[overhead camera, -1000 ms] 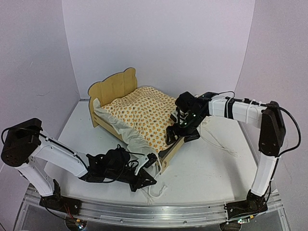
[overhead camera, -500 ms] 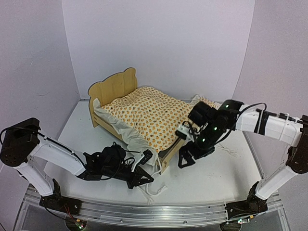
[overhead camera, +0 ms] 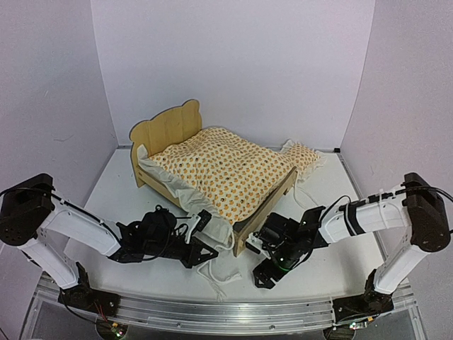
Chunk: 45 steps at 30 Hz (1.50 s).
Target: Set up the pet bed
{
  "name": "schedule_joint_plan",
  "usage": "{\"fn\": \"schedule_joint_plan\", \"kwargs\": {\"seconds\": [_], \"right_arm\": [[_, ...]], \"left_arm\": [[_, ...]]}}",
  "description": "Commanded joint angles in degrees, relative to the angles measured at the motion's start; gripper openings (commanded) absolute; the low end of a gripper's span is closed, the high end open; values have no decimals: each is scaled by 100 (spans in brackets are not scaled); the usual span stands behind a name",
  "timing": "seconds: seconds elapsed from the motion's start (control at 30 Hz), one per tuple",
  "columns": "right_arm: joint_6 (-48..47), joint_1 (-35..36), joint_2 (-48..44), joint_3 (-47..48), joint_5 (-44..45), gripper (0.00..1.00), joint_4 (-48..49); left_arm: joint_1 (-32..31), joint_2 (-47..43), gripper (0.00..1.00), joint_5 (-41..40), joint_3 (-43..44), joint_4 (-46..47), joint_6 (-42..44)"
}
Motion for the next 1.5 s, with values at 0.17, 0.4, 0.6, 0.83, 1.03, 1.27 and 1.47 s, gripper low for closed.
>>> {"fn": "schedule_joint_plan", "kwargs": {"seconds": [0.17, 0.4, 0.6, 0.83, 1.03, 1.27, 1.47], "right_arm": [[-82, 139, -45, 2, -43, 84, 1600], [-585, 710, 24, -29, 873, 90, 2757], [-519, 1020, 114, -55, 1056, 90, 3486], [-120, 1195, 570, -67, 973, 81, 4451], [31, 1260, 731, -165, 963, 72, 4860], [268, 1260, 748, -233, 1039, 24, 4932], [463, 1260, 0, -590, 1094, 0, 4394]], "left_arm": [[14, -281, 0, 677, 124, 459, -502], [23, -498, 0, 641, 118, 446, -351], [23, -648, 0, 666, -8, 449, -443], [23, -931, 0, 561, -67, 446, -501], [23, -1055, 0, 400, -161, 432, -466], [31, -1204, 0, 295, -181, 360, -392], [74, -1227, 0, 294, -207, 258, -299]]}}
